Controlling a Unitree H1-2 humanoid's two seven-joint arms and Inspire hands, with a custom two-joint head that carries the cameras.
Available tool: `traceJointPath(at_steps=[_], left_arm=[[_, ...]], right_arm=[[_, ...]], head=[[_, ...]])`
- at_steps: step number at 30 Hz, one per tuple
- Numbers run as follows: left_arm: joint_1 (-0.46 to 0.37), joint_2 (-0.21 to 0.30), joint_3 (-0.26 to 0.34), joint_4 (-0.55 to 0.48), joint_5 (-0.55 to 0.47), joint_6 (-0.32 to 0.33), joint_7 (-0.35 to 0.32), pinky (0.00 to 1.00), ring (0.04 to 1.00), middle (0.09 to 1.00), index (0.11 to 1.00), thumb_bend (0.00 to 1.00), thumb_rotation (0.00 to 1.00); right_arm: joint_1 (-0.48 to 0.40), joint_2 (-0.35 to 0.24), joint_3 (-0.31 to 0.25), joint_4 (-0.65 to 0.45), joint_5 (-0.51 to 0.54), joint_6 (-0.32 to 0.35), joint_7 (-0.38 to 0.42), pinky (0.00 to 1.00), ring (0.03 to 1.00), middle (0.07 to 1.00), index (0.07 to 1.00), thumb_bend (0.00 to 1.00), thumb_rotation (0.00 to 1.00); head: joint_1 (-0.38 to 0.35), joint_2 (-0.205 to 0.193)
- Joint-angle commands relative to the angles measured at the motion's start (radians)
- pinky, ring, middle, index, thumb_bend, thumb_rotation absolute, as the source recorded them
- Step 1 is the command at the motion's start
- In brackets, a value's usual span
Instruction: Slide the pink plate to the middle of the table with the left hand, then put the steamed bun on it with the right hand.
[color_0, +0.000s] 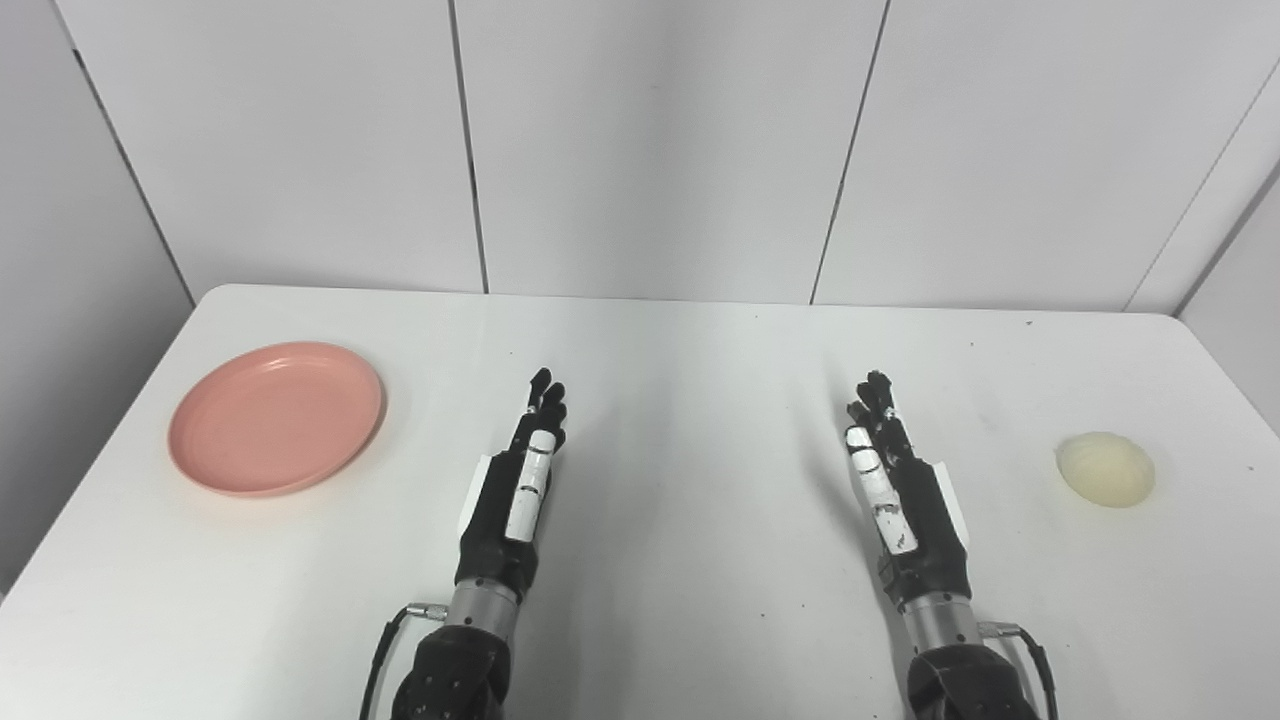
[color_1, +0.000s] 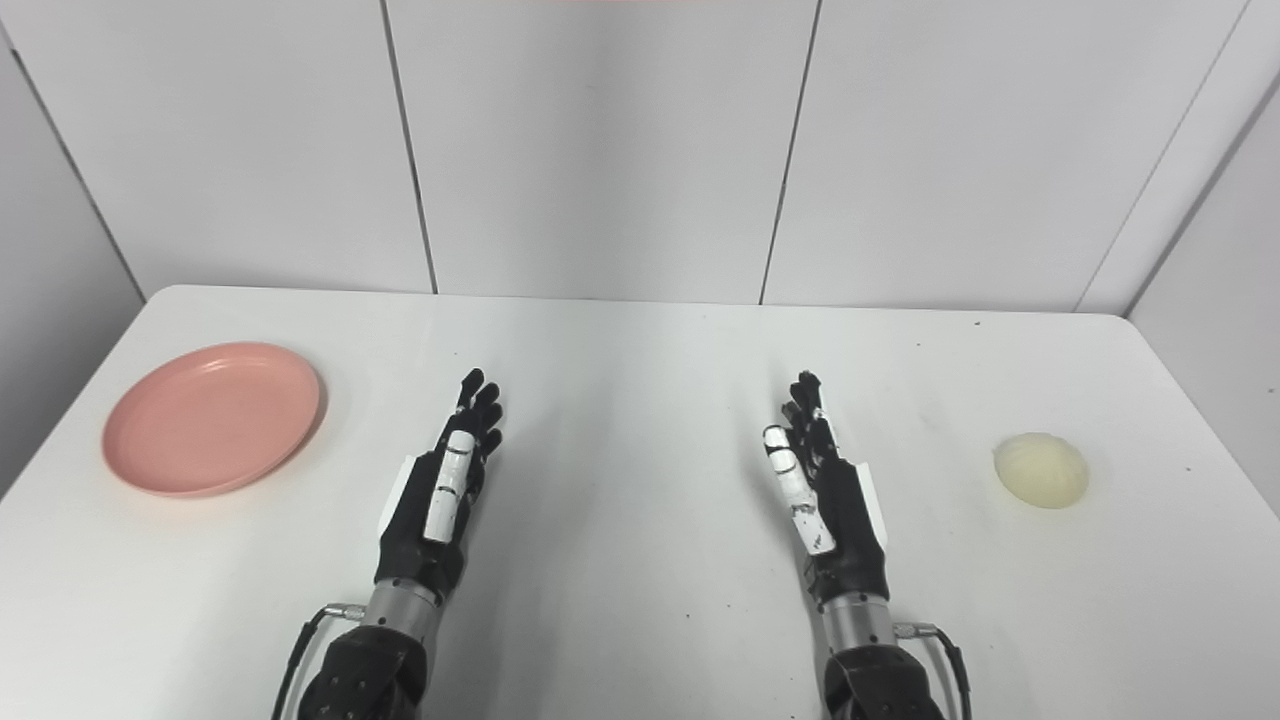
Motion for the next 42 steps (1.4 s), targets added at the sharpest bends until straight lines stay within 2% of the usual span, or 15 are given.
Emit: traceJointPath(at_steps=[1, 14, 23, 35, 42], left_arm=[[0.024, 0.006, 0.007, 0.014, -0.005, -0.019, 0.002, 1.00, 1.000, 1.000, 1.000, 0.63, 1.00], [0.024, 0.017, -0.001, 0.006, -0.012, 0.005, -0.020, 1.00, 1.000, 1.000, 1.000, 0.63, 1.00], [0.019, 0.018, -0.003, 0.022, 0.002, -0.020, -0.013, 1.00, 1.000, 1.000, 1.000, 0.63, 1.00], [0.022, 0.016, 0.000, 0.000, -0.033, 0.024, -0.034, 1.00, 1.000, 1.000, 1.000, 0.64, 1.00], [0.023, 0.018, -0.003, 0.010, -0.009, -0.006, -0.021, 1.00, 1.000, 1.000, 1.000, 0.63, 1.00]], right_arm=[[0.010, 0.008, 0.004, 0.008, 0.006, -0.028, 0.009, 1.00, 0.989, 0.994, 1.000, 0.61, 0.80], [0.009, 0.010, 0.005, 0.002, 0.006, -0.020, 0.011, 1.00, 0.980, 0.986, 1.000, 0.62, 0.80], [0.009, 0.006, 0.008, 0.003, -0.002, -0.019, 0.014, 1.00, 0.986, 0.991, 1.000, 0.61, 0.80], [0.011, 0.008, 0.006, 0.002, -0.001, -0.021, 0.016, 1.00, 0.981, 0.988, 1.000, 0.61, 0.80], [0.010, 0.007, 0.007, 0.003, 0.004, -0.019, 0.021, 1.00, 0.990, 0.995, 1.000, 0.62, 0.79]], head=[[0.001, 0.001], [0.002, 0.000], [0.001, 0.000], [0.001, 0.001], [0.001, 0.001]])
